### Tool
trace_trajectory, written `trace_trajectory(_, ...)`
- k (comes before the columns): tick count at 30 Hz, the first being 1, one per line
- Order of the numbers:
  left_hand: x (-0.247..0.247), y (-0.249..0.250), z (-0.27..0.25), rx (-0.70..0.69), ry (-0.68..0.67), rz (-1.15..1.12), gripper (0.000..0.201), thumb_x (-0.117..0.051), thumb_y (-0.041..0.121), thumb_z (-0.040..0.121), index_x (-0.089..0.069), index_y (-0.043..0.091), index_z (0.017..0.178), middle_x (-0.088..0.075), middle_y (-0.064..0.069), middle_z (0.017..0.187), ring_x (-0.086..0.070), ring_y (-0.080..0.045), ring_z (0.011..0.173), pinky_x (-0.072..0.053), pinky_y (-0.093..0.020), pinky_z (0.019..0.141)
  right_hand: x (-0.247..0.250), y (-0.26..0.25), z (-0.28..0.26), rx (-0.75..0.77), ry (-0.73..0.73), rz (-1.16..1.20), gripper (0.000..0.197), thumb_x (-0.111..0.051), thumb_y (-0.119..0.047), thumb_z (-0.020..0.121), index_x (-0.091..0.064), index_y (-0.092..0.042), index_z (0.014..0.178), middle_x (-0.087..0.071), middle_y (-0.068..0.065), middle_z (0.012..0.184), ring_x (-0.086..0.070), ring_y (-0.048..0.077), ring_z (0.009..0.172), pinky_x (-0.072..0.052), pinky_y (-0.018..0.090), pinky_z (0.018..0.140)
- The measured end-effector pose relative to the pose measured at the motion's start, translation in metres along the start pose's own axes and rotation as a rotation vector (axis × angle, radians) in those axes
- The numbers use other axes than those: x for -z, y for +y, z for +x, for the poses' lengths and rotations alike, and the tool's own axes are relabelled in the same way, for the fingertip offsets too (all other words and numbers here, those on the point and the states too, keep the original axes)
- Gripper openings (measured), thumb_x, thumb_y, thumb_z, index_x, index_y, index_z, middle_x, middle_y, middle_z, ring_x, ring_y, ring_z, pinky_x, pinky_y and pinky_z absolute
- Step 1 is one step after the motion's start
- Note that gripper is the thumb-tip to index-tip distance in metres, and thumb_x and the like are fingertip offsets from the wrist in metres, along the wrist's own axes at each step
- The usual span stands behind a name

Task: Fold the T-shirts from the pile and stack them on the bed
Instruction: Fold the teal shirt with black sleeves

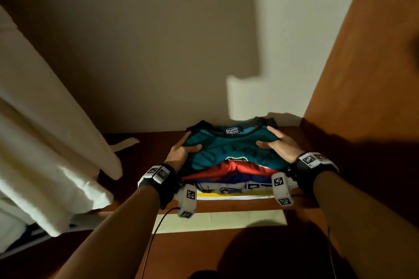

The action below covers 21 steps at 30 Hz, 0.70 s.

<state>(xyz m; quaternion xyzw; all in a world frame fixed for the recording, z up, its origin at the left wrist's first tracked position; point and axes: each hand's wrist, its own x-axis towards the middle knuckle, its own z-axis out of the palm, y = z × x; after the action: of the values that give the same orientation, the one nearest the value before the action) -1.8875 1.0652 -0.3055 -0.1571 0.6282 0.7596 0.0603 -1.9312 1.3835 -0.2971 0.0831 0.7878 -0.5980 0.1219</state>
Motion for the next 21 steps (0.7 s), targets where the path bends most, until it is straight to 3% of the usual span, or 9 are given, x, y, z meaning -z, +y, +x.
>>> trace_trajectory(4, 0.006, -0.002, 0.033, 0.007, -0.003, 0.071, 0.077, -0.071, -0.002, 0.088, -0.041, 0.024, 0.154, -0.061, -0.012, 0.138, -0.068, -0.020, 0.103, -0.056, -0.023, 0.079, -0.008, -0.006, 0.022, 0.020, 0.014, -0.079, 0.075, -0.082, -0.016, 0.084, -0.046, -0.033, 0.148, -0.069, -0.007, 0.112, -0.067, 0.000, 0.084, -0.049, 0.011, 0.064)
trace_trajectory(5, 0.008, -0.003, 0.041, 0.011, 0.004, 0.084, 0.077, -0.070, -0.003, 0.088, -0.041, 0.024, 0.154, -0.059, -0.013, 0.141, -0.067, -0.020, 0.102, -0.056, -0.021, 0.075, -0.010, -0.007, 0.027, 0.023, 0.014, -0.102, 0.073, -0.079, -0.013, 0.086, -0.045, -0.035, 0.147, -0.069, -0.006, 0.113, -0.068, 0.001, 0.086, -0.050, 0.011, 0.066)
trace_trajectory(7, 0.011, -0.006, 0.055, 0.027, 0.016, 0.074, 0.077, -0.068, -0.006, 0.090, -0.040, 0.025, 0.155, -0.058, -0.015, 0.140, -0.067, -0.016, 0.095, -0.056, -0.018, 0.066, -0.013, -0.006, 0.041, 0.018, 0.015, -0.166, 0.070, -0.073, -0.008, 0.088, -0.047, -0.031, 0.148, -0.065, -0.001, 0.130, -0.067, 0.012, 0.106, -0.052, 0.016, 0.082)
trace_trajectory(11, 0.016, -0.007, 0.073, 0.048, -0.007, 0.116, 0.081, -0.073, -0.002, 0.087, -0.040, 0.026, 0.155, -0.057, -0.009, 0.144, -0.065, -0.018, 0.105, -0.054, -0.024, 0.083, -0.009, -0.007, 0.053, 0.040, -0.019, -0.330, 0.066, -0.066, -0.006, 0.092, -0.045, -0.028, 0.151, -0.058, 0.001, 0.140, -0.058, 0.013, 0.111, -0.045, 0.016, 0.085)
trace_trajectory(13, 0.017, -0.001, 0.069, 0.069, -0.030, 0.202, 0.093, -0.086, 0.017, 0.077, -0.038, 0.028, 0.156, -0.054, -0.006, 0.147, -0.061, -0.021, 0.118, -0.051, -0.033, 0.101, -0.005, -0.012, 0.047, 0.040, -0.054, -0.404, 0.069, -0.071, -0.017, 0.091, -0.043, -0.030, 0.152, -0.057, 0.000, 0.144, -0.058, 0.013, 0.116, -0.045, 0.021, 0.095)
trace_trajectory(15, 0.017, 0.010, 0.062, 0.075, -0.034, 0.374, 0.113, -0.090, 0.044, 0.055, -0.039, 0.031, 0.155, -0.055, -0.005, 0.148, -0.059, -0.022, 0.126, -0.046, -0.040, 0.111, 0.001, -0.021, 0.040, 0.095, -0.045, -0.628, 0.078, -0.075, -0.053, 0.083, -0.041, -0.036, 0.152, -0.057, -0.005, 0.143, -0.058, 0.018, 0.125, -0.046, 0.030, 0.105)
trace_trajectory(17, 0.010, 0.029, 0.046, -0.037, 0.003, 0.686, 0.097, -0.083, 0.052, 0.066, -0.045, 0.030, 0.152, -0.056, 0.000, 0.144, -0.060, -0.021, 0.125, -0.048, -0.038, 0.109, 0.003, -0.037, 0.032, 0.205, 0.038, -0.908, 0.083, -0.053, -0.080, 0.079, -0.042, -0.039, 0.150, -0.055, -0.003, 0.146, -0.052, 0.024, 0.133, -0.043, 0.039, 0.111)
trace_trajectory(19, -0.006, 0.050, 0.021, -0.305, 0.027, 1.158, 0.059, -0.069, 0.052, 0.089, -0.055, 0.030, 0.142, -0.056, 0.000, 0.137, -0.057, -0.023, 0.124, -0.047, -0.035, 0.105, -0.008, -0.058, 0.012, 0.402, 0.043, -1.005, 0.061, -0.040, -0.072, 0.093, -0.054, -0.037, 0.142, -0.055, -0.002, 0.146, -0.048, 0.023, 0.136, -0.037, 0.041, 0.114)
trace_trajectory(21, -0.026, 0.061, -0.009, -0.499, -0.104, 1.438, 0.046, -0.059, 0.054, 0.095, -0.061, 0.031, 0.134, -0.056, 0.000, 0.134, -0.056, -0.023, 0.121, -0.047, -0.037, 0.101, -0.023, -0.070, -0.015, 0.566, -0.099, -0.907, 0.039, -0.043, -0.062, 0.099, -0.069, -0.041, 0.119, -0.068, -0.008, 0.126, -0.060, 0.013, 0.120, -0.044, 0.036, 0.103)
